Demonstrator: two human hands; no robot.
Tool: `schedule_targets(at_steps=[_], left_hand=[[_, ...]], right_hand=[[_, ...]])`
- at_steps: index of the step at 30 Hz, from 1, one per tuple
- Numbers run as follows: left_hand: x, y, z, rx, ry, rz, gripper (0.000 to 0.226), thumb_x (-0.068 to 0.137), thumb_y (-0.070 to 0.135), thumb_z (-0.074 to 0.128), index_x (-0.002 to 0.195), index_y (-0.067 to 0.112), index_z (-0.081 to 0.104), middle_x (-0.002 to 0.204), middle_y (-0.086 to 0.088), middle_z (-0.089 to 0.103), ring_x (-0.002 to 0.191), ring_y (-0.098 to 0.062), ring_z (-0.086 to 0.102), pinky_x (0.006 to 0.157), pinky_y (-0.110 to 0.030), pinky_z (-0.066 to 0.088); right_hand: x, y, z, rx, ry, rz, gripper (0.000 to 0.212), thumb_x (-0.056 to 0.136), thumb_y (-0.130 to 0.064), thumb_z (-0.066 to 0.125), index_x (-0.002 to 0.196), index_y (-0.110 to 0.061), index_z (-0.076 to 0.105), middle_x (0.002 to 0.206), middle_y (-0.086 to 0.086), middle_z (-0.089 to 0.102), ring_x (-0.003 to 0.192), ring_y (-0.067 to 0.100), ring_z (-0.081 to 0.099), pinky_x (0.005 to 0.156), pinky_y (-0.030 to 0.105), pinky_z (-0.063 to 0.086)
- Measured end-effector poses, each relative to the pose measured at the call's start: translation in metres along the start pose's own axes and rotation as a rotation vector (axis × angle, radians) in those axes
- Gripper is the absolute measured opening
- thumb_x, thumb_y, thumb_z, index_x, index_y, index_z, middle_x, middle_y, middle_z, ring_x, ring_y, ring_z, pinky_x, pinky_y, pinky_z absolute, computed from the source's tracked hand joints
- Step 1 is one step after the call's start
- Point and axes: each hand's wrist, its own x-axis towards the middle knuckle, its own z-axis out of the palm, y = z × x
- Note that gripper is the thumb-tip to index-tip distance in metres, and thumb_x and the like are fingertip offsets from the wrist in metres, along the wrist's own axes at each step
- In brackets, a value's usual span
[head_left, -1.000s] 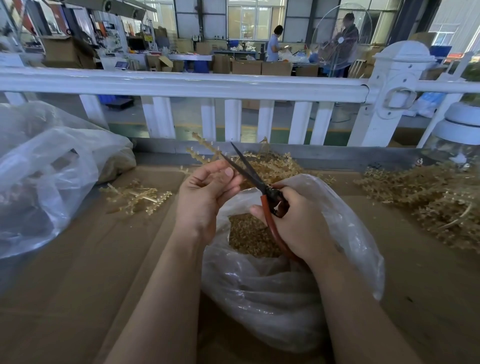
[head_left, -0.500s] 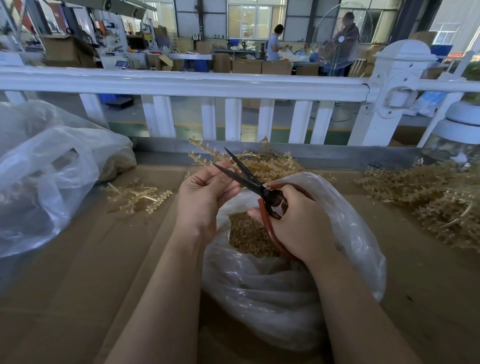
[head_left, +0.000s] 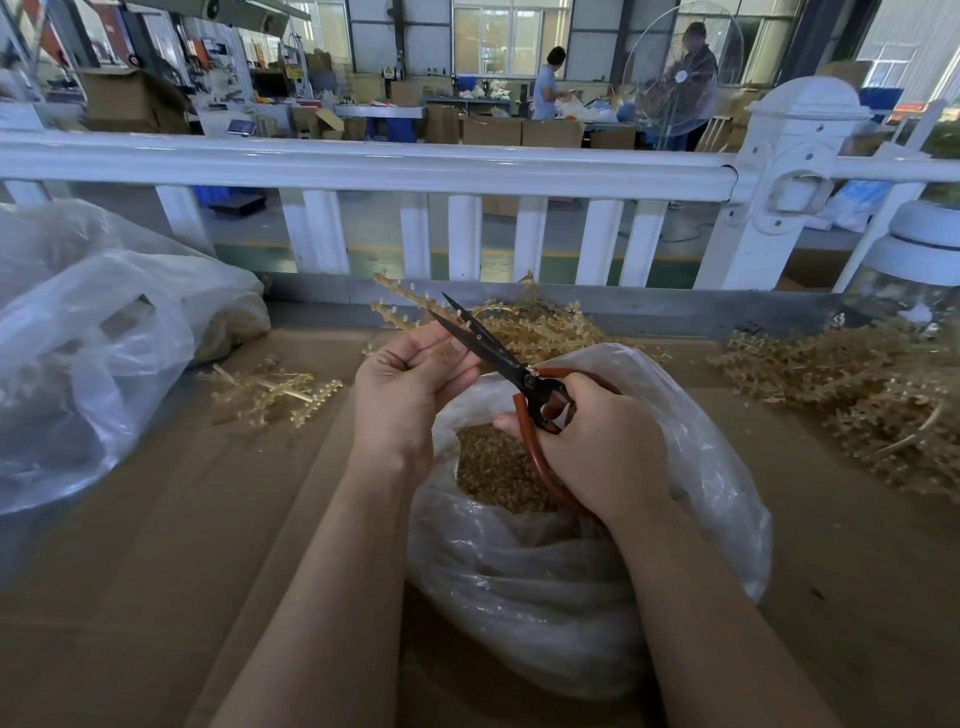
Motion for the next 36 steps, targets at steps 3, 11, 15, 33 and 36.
schedule_targets(at_steps=[3, 11, 15, 33, 36], left_hand=[[-0.0017, 0.0021, 0.0018, -0.014, 0.001, -0.012, 0.016, 0.078, 0.011, 0.07, 0.094, 0.007, 0.073, 0.089, -0.009, 0.077, 0.081, -0.018, 0.074, 0.072, -0.024, 0.059], [-0.0034, 0.0054, 0.0038, 0.035, 0.056, -0.027, 0.017, 0.091, 0.008, 0.065, 0.079, 0.013, 0.076, 0.079, -0.009, 0.076, 0.07, -0.015, 0.073, 0.062, -0.021, 0.057], [-0.0044, 0.0082, 0.0046, 0.071, 0.057, -0.016, 0.03, 0.092, 0.009, 0.065, 0.067, 0.017, 0.078, 0.071, -0.006, 0.074, 0.064, -0.012, 0.071, 0.058, -0.02, 0.056], [-0.0078, 0.0069, 0.0102, 0.085, 0.01, -0.033, 0.023, 0.093, 0.007, 0.064, 0.074, 0.015, 0.075, 0.076, -0.007, 0.075, 0.066, -0.012, 0.07, 0.06, -0.02, 0.055], [-0.0087, 0.0079, 0.0104, 0.083, 0.002, -0.04, 0.024, 0.093, 0.007, 0.063, 0.074, 0.016, 0.075, 0.077, -0.007, 0.075, 0.068, -0.013, 0.071, 0.06, -0.021, 0.055]], right_hand=[[-0.0003, -0.0008, -0.0011, 0.031, 0.012, -0.011, 0.074, 0.07, -0.088, 0.041, 0.088, -0.022, 0.068, 0.072, -0.017, 0.062, 0.064, 0.003, 0.058, 0.059, 0.016, 0.047], [-0.0001, -0.001, -0.0039, 0.105, -0.019, -0.018, 0.07, 0.07, -0.085, 0.05, 0.096, -0.024, 0.072, 0.074, -0.021, 0.061, 0.07, 0.002, 0.06, 0.066, 0.016, 0.048], [-0.0004, -0.002, -0.0047, 0.119, -0.013, -0.025, 0.074, 0.068, -0.087, 0.044, 0.094, -0.023, 0.071, 0.073, -0.021, 0.059, 0.07, 0.004, 0.061, 0.064, 0.018, 0.05], [-0.0014, 0.0006, -0.0007, 0.206, -0.003, -0.026, 0.074, 0.069, -0.089, 0.046, 0.096, -0.024, 0.07, 0.081, -0.026, 0.056, 0.067, -0.007, 0.052, 0.065, 0.008, 0.041], [-0.0008, -0.0001, 0.0001, 0.216, -0.011, -0.021, 0.079, 0.068, -0.09, 0.045, 0.1, -0.023, 0.071, 0.083, -0.027, 0.056, 0.072, -0.004, 0.056, 0.067, 0.011, 0.044]])
